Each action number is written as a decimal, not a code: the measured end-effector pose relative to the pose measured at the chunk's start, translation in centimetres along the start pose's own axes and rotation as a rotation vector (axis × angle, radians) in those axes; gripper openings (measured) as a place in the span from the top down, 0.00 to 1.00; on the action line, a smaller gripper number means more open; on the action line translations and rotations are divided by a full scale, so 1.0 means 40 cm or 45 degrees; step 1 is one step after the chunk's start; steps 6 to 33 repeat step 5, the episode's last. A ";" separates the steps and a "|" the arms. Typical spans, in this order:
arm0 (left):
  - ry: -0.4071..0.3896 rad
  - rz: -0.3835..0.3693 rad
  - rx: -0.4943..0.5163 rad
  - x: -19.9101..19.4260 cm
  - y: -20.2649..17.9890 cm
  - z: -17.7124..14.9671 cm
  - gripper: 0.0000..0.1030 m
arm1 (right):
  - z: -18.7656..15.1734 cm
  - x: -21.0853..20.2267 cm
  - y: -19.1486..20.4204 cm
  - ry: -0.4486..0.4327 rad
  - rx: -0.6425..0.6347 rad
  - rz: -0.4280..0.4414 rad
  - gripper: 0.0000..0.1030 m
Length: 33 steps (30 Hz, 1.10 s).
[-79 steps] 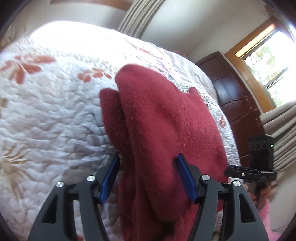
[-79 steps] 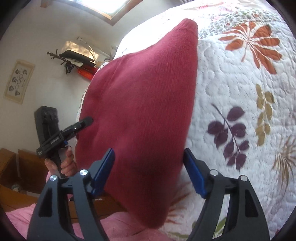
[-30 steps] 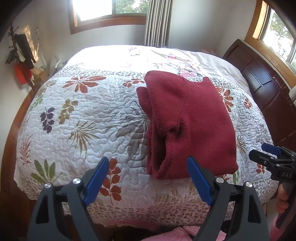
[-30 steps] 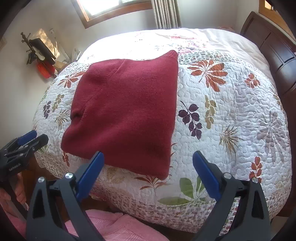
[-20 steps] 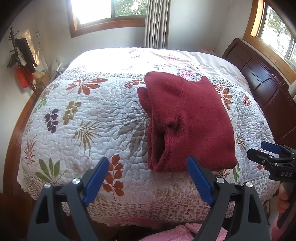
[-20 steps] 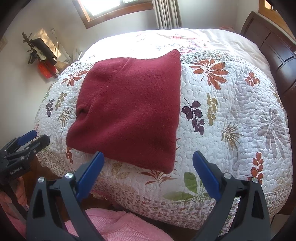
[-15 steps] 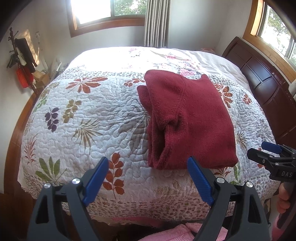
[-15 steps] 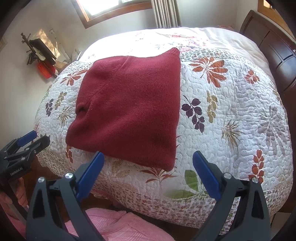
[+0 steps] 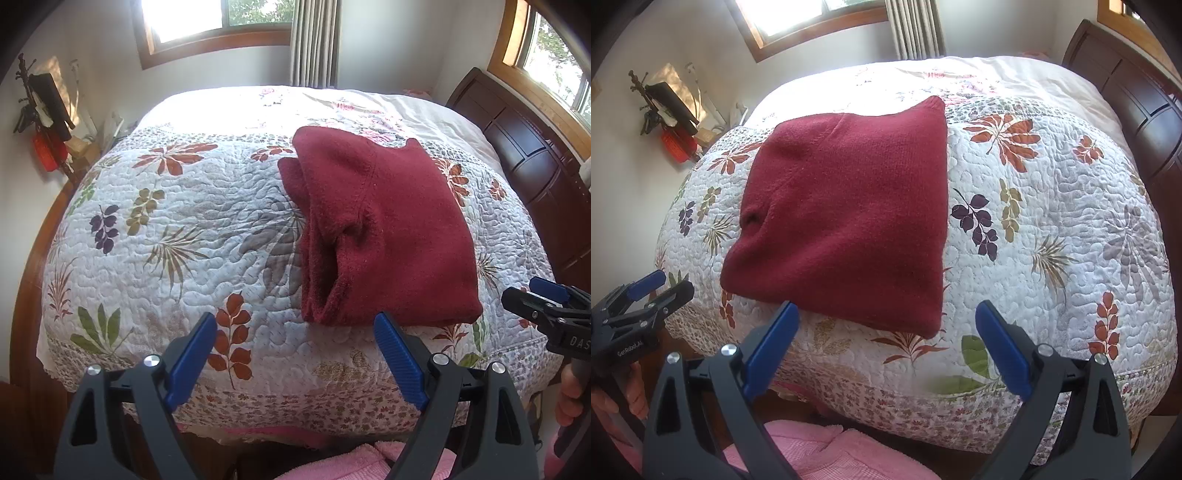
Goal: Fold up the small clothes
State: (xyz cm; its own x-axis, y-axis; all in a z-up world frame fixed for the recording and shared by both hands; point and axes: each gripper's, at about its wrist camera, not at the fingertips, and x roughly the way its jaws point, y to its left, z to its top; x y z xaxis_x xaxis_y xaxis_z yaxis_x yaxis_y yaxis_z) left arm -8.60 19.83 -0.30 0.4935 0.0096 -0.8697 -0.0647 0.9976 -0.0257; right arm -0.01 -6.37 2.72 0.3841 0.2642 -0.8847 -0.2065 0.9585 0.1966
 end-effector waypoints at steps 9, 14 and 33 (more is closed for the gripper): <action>-0.003 -0.001 0.003 -0.002 0.004 -0.002 0.15 | -0.005 0.005 0.002 0.020 0.007 -0.001 0.07; -0.003 -0.001 0.003 -0.002 0.004 -0.002 0.15 | -0.005 0.005 0.002 0.020 0.007 -0.001 0.07; -0.003 -0.001 0.003 -0.002 0.004 -0.002 0.15 | -0.005 0.005 0.002 0.020 0.007 -0.001 0.07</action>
